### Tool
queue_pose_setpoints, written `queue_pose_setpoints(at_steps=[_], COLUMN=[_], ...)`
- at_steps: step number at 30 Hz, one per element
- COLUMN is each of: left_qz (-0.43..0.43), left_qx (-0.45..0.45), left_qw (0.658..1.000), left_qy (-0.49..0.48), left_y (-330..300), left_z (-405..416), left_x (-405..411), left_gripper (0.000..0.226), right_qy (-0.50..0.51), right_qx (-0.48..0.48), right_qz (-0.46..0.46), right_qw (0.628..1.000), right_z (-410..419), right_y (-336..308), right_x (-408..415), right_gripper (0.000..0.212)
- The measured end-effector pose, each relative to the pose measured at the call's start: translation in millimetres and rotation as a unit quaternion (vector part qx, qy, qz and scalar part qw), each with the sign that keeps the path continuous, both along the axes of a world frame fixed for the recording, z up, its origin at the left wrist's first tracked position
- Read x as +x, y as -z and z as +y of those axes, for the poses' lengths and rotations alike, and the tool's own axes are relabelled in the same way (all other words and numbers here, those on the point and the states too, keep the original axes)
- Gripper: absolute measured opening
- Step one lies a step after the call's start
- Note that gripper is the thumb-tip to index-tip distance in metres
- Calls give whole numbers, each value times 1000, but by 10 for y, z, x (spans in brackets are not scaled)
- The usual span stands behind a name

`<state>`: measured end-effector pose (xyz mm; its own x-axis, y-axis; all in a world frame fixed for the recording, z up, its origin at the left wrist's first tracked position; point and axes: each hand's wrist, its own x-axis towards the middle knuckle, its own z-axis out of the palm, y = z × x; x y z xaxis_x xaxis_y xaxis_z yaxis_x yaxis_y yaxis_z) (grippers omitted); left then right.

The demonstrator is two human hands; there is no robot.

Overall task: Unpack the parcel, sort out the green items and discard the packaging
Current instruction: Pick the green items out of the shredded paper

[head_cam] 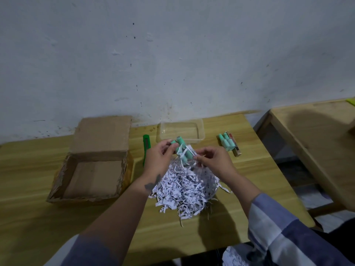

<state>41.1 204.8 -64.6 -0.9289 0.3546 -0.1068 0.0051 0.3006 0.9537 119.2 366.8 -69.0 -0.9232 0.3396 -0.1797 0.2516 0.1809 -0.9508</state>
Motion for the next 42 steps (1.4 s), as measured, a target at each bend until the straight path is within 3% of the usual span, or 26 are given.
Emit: queue_pose_setpoints(at_steps=[3, 5, 7, 11, 14, 17, 20, 23, 28, 33, 42], left_qz=[2, 5, 13, 28, 40, 36, 8, 79, 227, 194, 202], left_qx=[11, 22, 25, 18, 12, 12, -41, -148, -285, -378, -381], left_qw=[999, 999, 999, 999, 999, 998, 991, 963, 902, 859, 853], left_qy=[-30, -38, -35, 1, 32, 41, 130, 209, 233, 287, 296], left_y=[-9, -33, -66, -126, -149, -154, -83, 94, 252, 519, 619], left_z=[-39, -41, -29, 31, 108, 184, 251, 267, 251, 149, 62], left_x=[-92, -143, -173, -135, -64, 19, 137, 206, 197, 257, 267], left_gripper=[14, 17, 22, 24, 28, 31, 42, 38, 40, 50, 54], right_qy=[-61, -161, -164, -37, -66, -25, 51, 149, 220, 192, 198], right_qx=[144, 260, 293, 213, 152, 138, 98, 101, 167, 168, 210], right_qz=[-48, -103, -114, 8, -2, -2, 5, 0, -53, -90, -95], right_qw=[987, 946, 935, 976, 986, 990, 994, 984, 960, 963, 953], right_z=[39, 52, 67, 41, -40, -50, 94, 370, 821, 866, 765], right_y=[-2, -66, -189, -454, -469, -375, -260, -167, 15, 246, 577], right_x=[80, 111, 93, -18, -111, -116, -76, -30, -22, -266, -564], right_gripper=[9, 20, 31, 26, 42, 33, 25, 21, 21, 29, 31])
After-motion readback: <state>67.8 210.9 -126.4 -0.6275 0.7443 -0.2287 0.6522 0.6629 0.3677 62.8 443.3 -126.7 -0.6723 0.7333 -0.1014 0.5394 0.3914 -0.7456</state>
